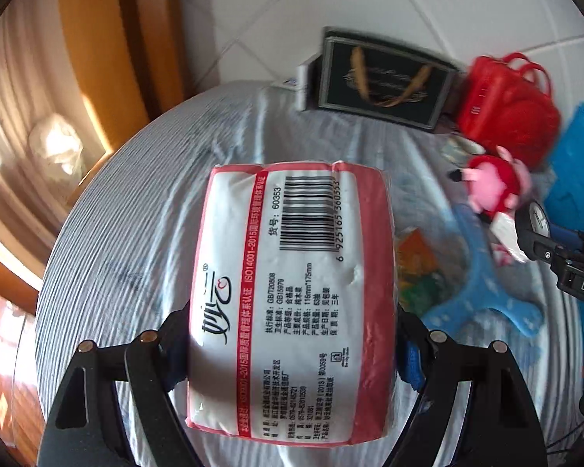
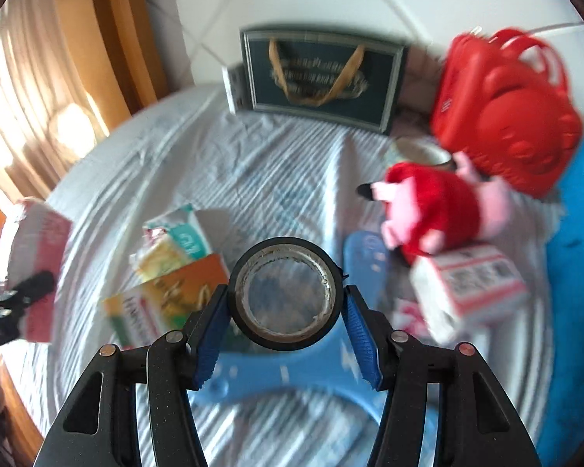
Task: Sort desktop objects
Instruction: 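Carry the tissue pack and tape roll over the blue bin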
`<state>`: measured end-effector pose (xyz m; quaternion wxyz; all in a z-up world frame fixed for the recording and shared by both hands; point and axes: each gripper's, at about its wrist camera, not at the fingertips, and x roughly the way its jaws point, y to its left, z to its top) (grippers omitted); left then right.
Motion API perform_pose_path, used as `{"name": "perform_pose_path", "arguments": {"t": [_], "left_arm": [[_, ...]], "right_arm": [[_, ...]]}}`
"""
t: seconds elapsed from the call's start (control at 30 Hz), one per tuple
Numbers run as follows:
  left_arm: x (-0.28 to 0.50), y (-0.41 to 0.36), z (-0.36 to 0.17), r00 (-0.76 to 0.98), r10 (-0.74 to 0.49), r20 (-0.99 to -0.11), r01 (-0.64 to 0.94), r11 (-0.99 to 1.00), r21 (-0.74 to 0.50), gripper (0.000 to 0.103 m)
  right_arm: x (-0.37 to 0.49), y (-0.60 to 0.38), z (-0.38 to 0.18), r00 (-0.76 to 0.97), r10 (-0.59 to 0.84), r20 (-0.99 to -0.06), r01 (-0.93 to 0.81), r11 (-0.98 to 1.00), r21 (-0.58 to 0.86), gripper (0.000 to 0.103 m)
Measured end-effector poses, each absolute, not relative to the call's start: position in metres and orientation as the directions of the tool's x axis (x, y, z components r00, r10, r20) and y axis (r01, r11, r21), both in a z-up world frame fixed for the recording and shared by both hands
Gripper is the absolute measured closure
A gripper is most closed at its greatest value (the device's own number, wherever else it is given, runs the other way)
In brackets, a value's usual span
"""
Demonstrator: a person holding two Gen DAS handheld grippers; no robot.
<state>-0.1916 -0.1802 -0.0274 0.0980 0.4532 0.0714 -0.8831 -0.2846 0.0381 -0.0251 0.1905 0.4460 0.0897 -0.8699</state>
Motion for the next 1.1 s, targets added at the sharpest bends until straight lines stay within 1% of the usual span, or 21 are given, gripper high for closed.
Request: {"name": "perform_pose_path", "arguments": {"t": [0.2,0.3,0.63,0.87,1.1], "left_arm": [[-0.163,-0.131,0.008,-0.643,-0.046,-0.765,0.126,-0.991,-0.046,0.021],[-0.150,-0.099,0.030,-0.689,-0.009,-0.725,0.050,-0.998,-0.035,0.021],[-0.130,0.007,0.095,-0.790,0.133,-0.598,-0.153,-0.988,-0.018,0.021],[-0.126,0.097,0.139,-0.823,0.229,-0.520,-0.267,-0.964,-0.002,0.021],[-0.124,0.203,0.172,-0.817,0.334,-0.469,-0.385,-0.923,0.013,0.021]], "right_arm": [[-0.210,0.080,0.036,-0.665,-0.213,-0.715,0.355,-0.933,-0.052,0.046],[-0.180,0.098,0.061,-0.717,-0.180,-0.673,0.319,-0.944,-0.088,0.046],[-0.106,0.185,0.135,-0.847,-0.066,-0.527,0.160,-0.978,-0.135,0.046],[-0.081,0.259,0.169,-0.887,0.040,-0.461,0.033,-0.988,-0.150,0.046],[-0.060,0.368,0.191,-0.895,0.166,-0.414,-0.127,-0.985,-0.120,0.046]]}}
